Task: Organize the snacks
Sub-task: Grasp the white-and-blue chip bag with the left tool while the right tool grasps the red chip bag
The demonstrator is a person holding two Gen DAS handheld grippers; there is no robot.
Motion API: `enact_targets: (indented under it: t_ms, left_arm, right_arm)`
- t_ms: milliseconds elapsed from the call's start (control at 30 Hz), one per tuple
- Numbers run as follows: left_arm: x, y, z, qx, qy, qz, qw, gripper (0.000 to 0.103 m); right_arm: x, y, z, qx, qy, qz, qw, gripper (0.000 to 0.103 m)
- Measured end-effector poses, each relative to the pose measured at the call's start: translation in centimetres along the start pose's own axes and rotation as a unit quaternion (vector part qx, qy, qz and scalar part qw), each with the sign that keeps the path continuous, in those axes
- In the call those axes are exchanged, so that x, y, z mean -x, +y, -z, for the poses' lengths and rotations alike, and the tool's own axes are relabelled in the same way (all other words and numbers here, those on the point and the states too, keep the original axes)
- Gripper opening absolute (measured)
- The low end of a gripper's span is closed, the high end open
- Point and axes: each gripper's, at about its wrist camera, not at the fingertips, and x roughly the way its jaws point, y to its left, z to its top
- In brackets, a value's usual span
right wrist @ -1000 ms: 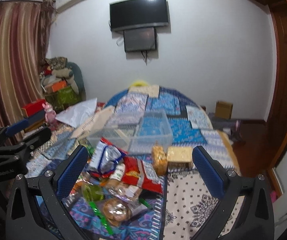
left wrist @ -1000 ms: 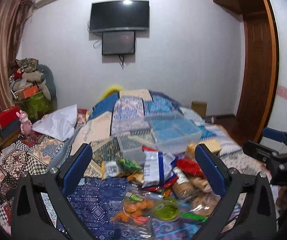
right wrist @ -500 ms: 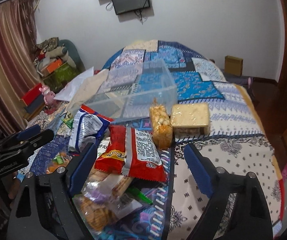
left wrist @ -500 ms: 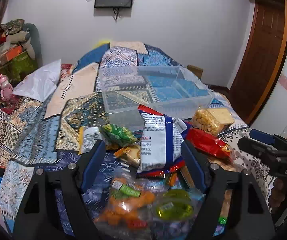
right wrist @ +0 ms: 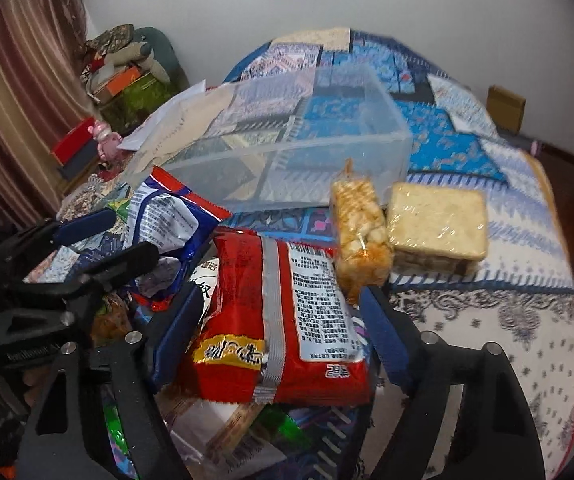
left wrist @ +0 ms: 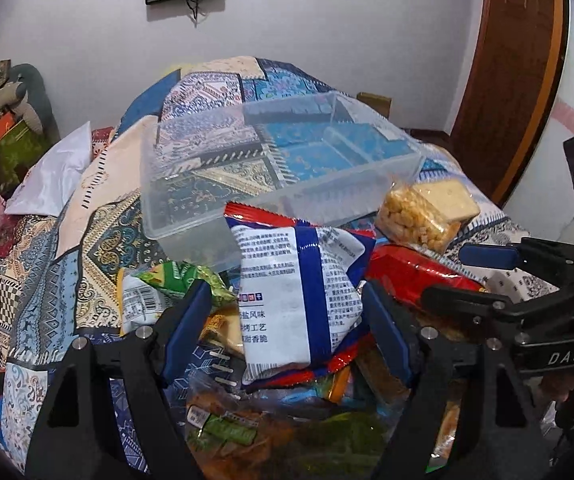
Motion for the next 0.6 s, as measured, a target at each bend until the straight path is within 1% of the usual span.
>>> enact_targets:
  t_ms: [133, 267, 333, 367, 467, 533, 600]
  left_arm:
    - [-0.9, 0.2, 0.1, 0.003, 0.011, -0.001, 0.9999, 0.077]
    - [-1.8, 0.3, 0.0, 0.010, 0.023, 0.020, 0.9995, 0.075]
    - [-1.8, 0.4, -0.1, 0.017, 0.024, 0.034, 0.9990, 0.065]
    - [-1.9, 0.6, -0.1, 0.022, 0.026, 0.045, 0.9984, 0.063]
    - [-1.9, 0.8, -0.1, 0.027, 0.024, 0.051, 0.9981, 0.061]
    - [-1.7, 0.6, 0.0, 0.025, 0.021, 0.053, 0.9981, 0.058]
    - [-1.3, 0.5, 0.2, 0.022, 0.017, 0.052, 0.9983, 0.058]
  right_arm:
    - [-0.9, -0.4, 0.5, -0.009, 0.019, -0.009, 1.000, 0.078]
    - [-1.7, -0.7, 0.8, -0.022, 0.032, -0.020, 0.999, 0.078]
    - [-1.7, -0.9, 0.9, -0.028, 0.031, -0.026, 0.999, 0.077]
    - [-1.7, -1.0, 0.9, -0.028, 0.030, -0.028, 0.999, 0.077]
    - [-1.5, -0.9, 0.9, -0.029, 0.024, -0.028, 0.999, 0.072]
    - [-1.3, -0.8, 0.9, -0.030, 0.022, -0.031, 0.999, 0.064]
    - [-1.1, -0.7, 1.0, -0.030, 0.018, -0.028, 0.999, 0.064]
